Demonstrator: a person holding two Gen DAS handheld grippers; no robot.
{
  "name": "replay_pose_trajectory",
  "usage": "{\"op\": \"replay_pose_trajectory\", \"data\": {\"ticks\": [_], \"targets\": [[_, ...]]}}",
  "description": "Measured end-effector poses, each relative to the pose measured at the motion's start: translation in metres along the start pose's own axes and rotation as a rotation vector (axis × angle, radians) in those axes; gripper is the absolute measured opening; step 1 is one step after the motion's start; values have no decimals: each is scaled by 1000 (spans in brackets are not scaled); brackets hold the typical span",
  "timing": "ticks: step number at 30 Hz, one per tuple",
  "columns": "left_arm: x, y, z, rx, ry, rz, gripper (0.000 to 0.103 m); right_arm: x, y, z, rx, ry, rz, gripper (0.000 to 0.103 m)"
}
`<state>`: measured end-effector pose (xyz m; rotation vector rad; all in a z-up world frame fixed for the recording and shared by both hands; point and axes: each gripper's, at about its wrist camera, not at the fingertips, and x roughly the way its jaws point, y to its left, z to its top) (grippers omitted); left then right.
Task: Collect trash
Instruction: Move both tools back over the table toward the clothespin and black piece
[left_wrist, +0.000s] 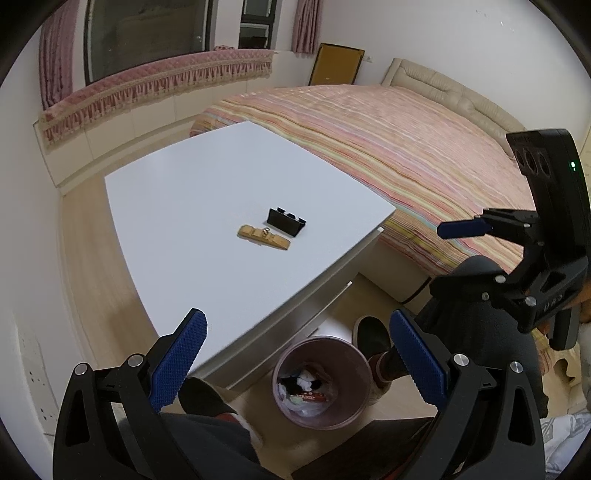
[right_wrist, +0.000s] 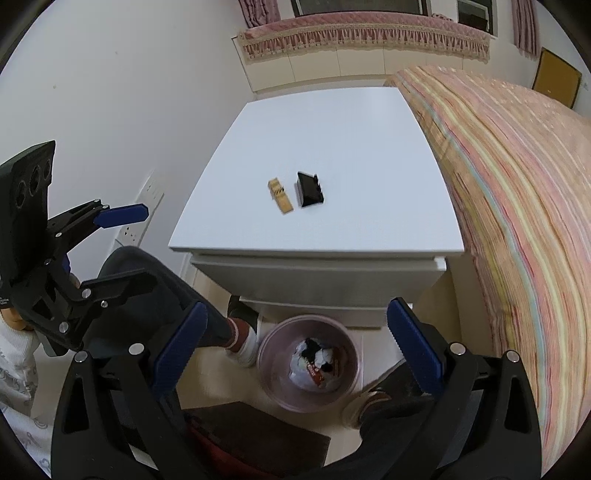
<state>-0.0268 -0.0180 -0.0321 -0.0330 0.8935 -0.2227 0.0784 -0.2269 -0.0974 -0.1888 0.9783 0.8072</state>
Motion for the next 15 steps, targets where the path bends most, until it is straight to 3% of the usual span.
{"op": "replay_pose_trajectory", "data": {"ticks": [15], "targets": [[26,31,35,55,40,-13,95,48,-11,62,-45,38,-24,96]]}}
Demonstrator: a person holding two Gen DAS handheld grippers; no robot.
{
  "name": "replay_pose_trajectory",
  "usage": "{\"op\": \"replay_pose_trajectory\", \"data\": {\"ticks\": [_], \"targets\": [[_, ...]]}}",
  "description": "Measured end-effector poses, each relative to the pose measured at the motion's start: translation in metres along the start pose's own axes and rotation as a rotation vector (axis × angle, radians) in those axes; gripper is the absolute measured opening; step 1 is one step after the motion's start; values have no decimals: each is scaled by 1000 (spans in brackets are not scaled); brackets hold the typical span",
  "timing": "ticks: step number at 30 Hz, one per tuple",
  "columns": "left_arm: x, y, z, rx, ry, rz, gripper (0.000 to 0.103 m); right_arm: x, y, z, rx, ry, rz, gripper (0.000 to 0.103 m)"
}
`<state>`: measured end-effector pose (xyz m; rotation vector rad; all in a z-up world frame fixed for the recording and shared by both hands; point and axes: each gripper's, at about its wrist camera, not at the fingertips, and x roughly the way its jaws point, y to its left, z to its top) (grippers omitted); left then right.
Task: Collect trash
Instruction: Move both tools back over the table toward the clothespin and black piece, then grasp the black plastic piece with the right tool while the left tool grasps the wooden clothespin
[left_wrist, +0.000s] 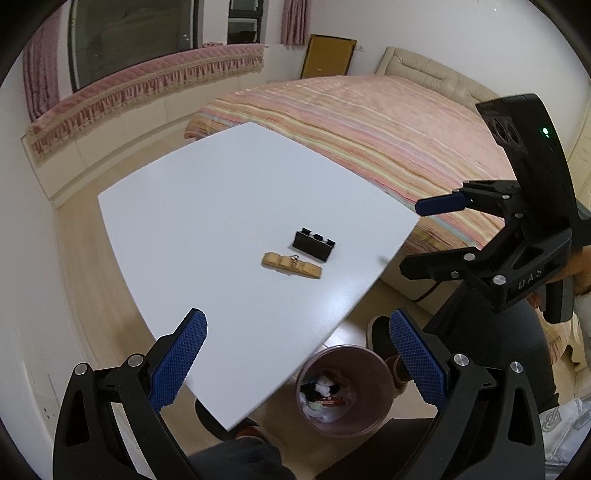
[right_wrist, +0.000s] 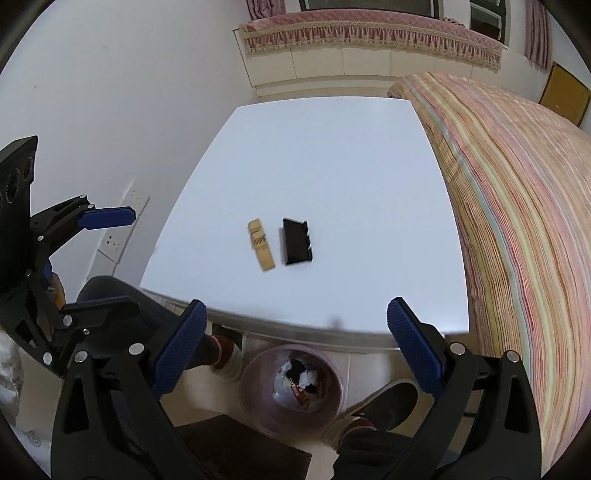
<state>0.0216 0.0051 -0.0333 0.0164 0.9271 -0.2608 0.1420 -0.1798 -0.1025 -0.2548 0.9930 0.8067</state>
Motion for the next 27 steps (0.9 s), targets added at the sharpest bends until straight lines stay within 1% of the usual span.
{"op": "replay_pose_trajectory", "data": {"ticks": [6,9,17,20,21,23,24,27], "targets": [[17,13,11,42,23,-29,95,24,-4,20,-11,25,-1,96],[27,18,16,64,40,-33,95,34,-5,26,-15,37,-4,93],[44,30,21,94,60,-57,95,60,-6,37,-24,72,-14,77],[49,33,24,116,65,-74,95,66,-5,40,-32,82,-15,69],[50,34,24,126,65,-78,95,68,-5,41,-35,85,-16,67],[53,35,25,156,68,-88,95,72,-5,42,-40,92,-16,61],[54,35,26,169,68,-94,95,73,-5,43,-43,93,-15,59],[57,36,30,212,73,-124,95,77,-3,43,-58,105,-11,51]]}}
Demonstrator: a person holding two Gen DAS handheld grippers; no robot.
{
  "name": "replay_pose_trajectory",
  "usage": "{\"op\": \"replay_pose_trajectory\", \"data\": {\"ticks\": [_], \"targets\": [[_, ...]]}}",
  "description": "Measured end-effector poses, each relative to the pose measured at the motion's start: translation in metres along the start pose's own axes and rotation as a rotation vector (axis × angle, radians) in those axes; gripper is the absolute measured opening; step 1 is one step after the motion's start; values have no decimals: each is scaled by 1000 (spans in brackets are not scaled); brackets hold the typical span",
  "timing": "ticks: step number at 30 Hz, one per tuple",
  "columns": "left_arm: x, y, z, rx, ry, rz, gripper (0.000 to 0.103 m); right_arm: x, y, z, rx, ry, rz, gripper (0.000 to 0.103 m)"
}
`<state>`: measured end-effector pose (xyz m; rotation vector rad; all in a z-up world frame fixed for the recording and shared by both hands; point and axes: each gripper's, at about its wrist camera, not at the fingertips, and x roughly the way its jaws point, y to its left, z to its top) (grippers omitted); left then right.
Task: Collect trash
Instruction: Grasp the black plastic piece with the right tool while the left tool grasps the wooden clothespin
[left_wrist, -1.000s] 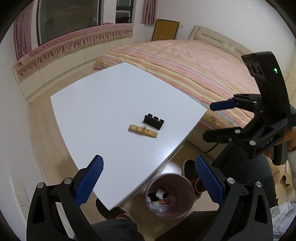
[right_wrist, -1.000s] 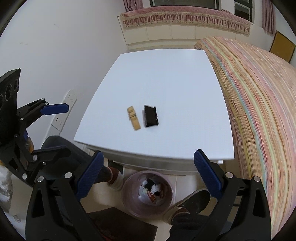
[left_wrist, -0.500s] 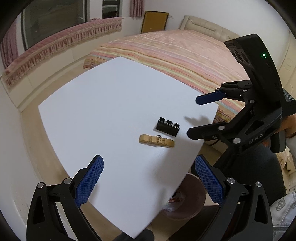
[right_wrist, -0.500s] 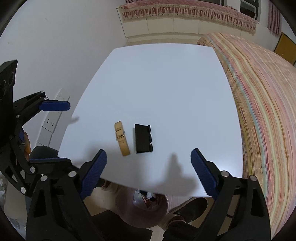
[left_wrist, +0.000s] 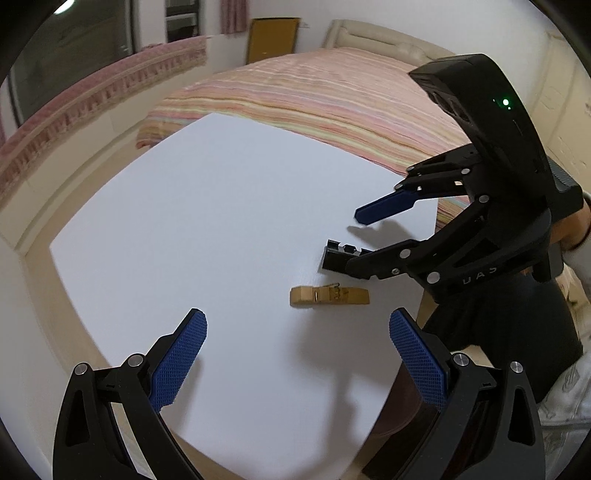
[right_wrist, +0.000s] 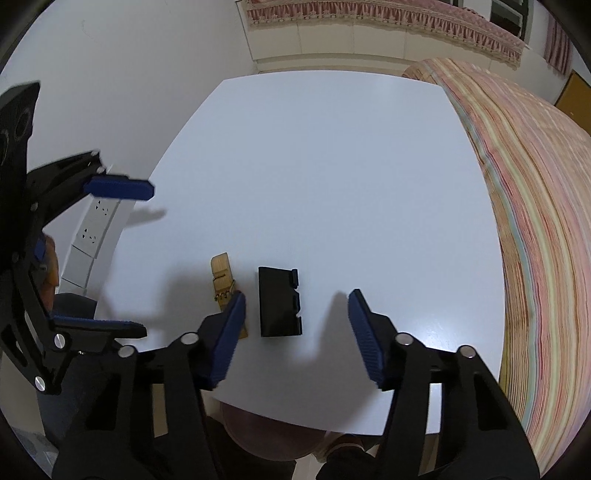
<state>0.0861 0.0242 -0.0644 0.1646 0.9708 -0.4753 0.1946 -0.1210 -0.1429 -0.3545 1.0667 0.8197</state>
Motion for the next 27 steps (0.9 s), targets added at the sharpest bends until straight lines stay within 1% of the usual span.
{"op": "replay_pose_trajectory", "data": {"ticks": [2,3,6,8,15,17,18,19,21,23,26,27], "targets": [[4,0,3,38,10,-25,95,2,1,0,-9,7,2,42],[5,-1,4,56,13,-33,95,3,2,0,-16,4,1,42],[10,-3,6,113,24,-65,95,4,3,1,-28,5,6,33],[15,-5,8,157,35,-88,95,4,3,1,-42,6,1,24],[30,-8,7,290,57,-114,95,3,-1,0,-37,4,14,23],[35,-9,9,312,64,-115,90,3,-3,1,-29,2,20,23],[38,-9,9,322,74,-117,83,4,-4,4,-27,1,21,23],[40,-9,9,324,80,-114,79,4,-5,4,-24,0,22,23],[47,-3,18,331,71,-107,77,5,-6,5,-21,-3,21,23],[48,-2,20,322,56,-105,72,5,-9,6,-19,-5,18,23],[48,-4,23,302,43,-111,60,6,-11,7,-20,-10,14,23],[47,-4,24,294,40,-109,52,5,-10,5,-21,-11,12,23]]}}
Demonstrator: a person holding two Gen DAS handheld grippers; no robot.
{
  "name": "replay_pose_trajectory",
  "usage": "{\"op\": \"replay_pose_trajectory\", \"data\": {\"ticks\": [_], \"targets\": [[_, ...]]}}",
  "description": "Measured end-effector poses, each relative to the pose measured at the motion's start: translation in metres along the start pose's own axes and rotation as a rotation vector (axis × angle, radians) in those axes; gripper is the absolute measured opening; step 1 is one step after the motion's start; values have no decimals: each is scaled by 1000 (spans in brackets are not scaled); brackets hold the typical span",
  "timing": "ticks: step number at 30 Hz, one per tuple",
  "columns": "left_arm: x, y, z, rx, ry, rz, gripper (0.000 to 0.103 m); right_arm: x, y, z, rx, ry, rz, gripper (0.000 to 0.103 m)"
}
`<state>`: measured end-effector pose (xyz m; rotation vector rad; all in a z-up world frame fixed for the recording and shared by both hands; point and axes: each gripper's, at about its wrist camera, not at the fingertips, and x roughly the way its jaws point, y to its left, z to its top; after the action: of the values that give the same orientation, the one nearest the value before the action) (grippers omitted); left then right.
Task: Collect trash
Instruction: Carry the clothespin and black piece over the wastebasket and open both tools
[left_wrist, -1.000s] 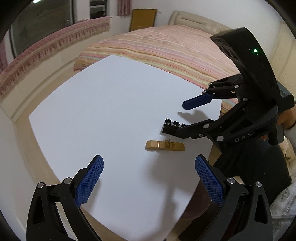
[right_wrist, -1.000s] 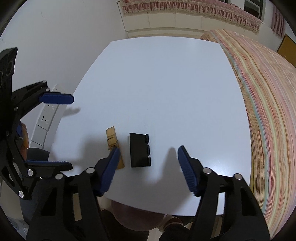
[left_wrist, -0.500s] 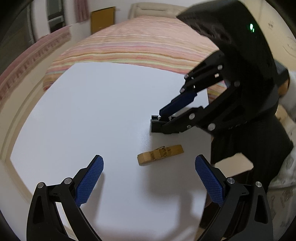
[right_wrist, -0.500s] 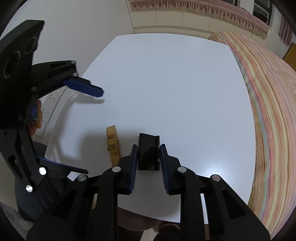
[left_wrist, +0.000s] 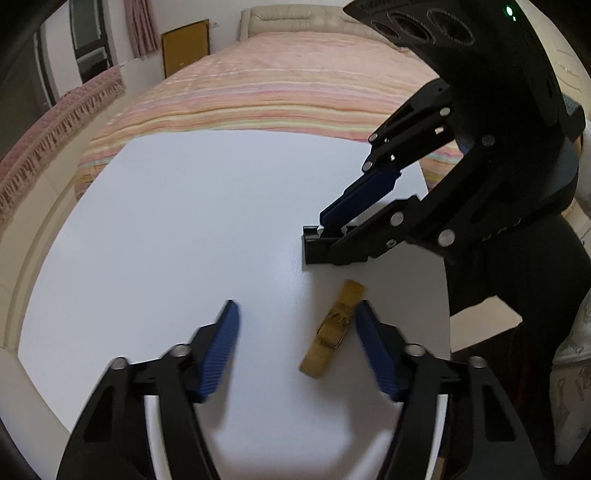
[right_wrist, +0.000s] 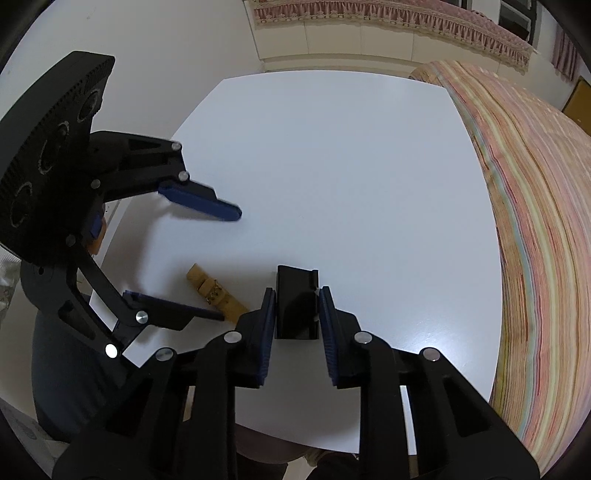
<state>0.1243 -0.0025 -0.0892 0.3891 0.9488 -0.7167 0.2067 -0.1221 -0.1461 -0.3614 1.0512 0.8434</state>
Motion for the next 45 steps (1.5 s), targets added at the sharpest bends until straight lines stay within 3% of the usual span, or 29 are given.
{"op": "replay_pose_trajectory", "data": {"ticks": [4,6,11,17,26,45], "targets": [[-1,-1,3,-31,7,11,20,0,-1,-1,0,-7,1,23],[-2,-1,4,-49,16,12,14,-1,-1,-2,0,-11,3,23],[-2,-4,3,-117,28,29,13,0,-3,-1,10,-18,9,23],[-12,-2,1,-228,-16,55,13,-4,-3,2,18,-32,11,23],[-37,-23,-6,-348,-56,87,13,-36,8,-6,3,-76,10,23],[-79,-106,-13,-455,-135,139,13,-115,46,-99,8,-136,16,23]]}}
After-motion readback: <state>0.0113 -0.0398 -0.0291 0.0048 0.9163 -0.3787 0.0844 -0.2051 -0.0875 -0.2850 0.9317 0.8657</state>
